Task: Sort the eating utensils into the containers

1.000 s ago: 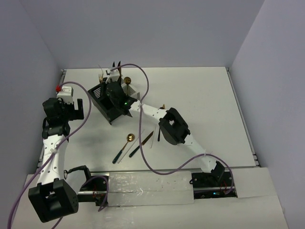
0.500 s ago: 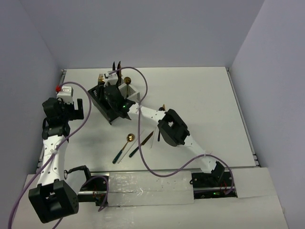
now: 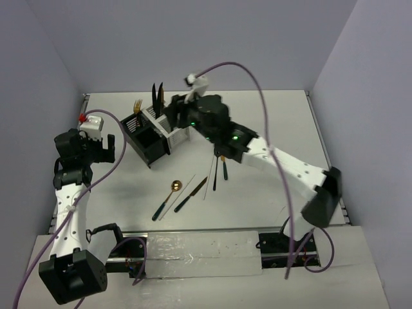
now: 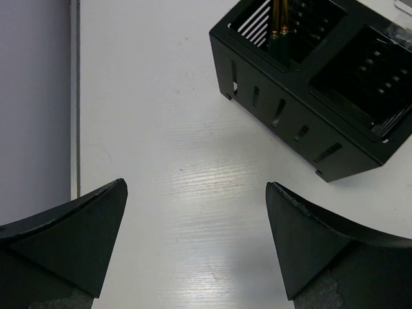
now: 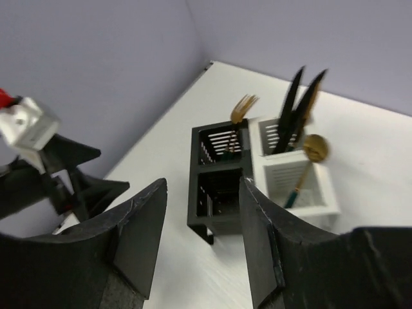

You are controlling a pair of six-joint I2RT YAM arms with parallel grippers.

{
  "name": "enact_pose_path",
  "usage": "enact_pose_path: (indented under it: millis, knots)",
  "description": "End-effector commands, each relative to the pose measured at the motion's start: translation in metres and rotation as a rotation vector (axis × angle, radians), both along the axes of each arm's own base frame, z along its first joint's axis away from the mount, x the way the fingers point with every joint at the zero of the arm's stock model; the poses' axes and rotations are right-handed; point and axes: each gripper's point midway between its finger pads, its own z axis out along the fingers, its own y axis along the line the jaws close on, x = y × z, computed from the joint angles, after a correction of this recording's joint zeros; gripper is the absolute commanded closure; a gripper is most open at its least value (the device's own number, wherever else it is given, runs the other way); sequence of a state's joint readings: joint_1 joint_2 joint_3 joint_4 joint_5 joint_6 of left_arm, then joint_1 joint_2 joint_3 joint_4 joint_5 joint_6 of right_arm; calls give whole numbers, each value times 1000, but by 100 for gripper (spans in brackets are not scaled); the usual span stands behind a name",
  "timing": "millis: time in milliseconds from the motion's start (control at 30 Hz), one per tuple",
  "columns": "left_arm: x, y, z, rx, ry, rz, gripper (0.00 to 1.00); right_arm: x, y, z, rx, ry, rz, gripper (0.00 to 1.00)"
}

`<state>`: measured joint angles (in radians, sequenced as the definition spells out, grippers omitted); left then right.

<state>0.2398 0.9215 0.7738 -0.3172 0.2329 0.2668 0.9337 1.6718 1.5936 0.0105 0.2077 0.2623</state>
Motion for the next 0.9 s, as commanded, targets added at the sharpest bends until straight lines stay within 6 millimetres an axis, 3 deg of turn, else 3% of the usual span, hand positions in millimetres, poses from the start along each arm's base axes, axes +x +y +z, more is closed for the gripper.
enact_pose_path:
  millis: [0,33,67,100,167,200,267,400,567,733,867]
  knots:
    - [-2,-10,15,2,-7,-77,1,-5,-83,-75,-225,220,-98,44]
    - [-2,-11,14,-2,-5,-83,1,-6,-101,-88,-246,276,-123,44]
    - [-1,-11,14,-6,-7,-82,1,-15,-123,-117,-291,364,-133,44]
    - [-1,-12,13,-11,-7,-83,1,-6,-147,-130,-293,412,-189,44]
    - [0,-13,11,-21,-6,-85,1,-9,-173,-153,-312,475,-230,44]
    - [0,-13,11,-24,-4,-86,1,-13,-189,-178,-335,545,-247,44]
    - [-1,-14,8,-28,4,-88,1,-23,-200,-208,-394,627,-243,43]
    - [-3,-13,7,-22,8,-83,1,-28,-209,-258,-518,739,-257,37]
    - [-3,-9,1,-8,18,-64,1,-23,-208,-295,-602,825,-242,39]
    - [-5,-6,-1,8,22,-57,1,-19,-212,-324,-673,896,-256,47]
    - [-5,-3,-4,24,22,-50,1,-14,-213,-330,-683,914,-265,48]
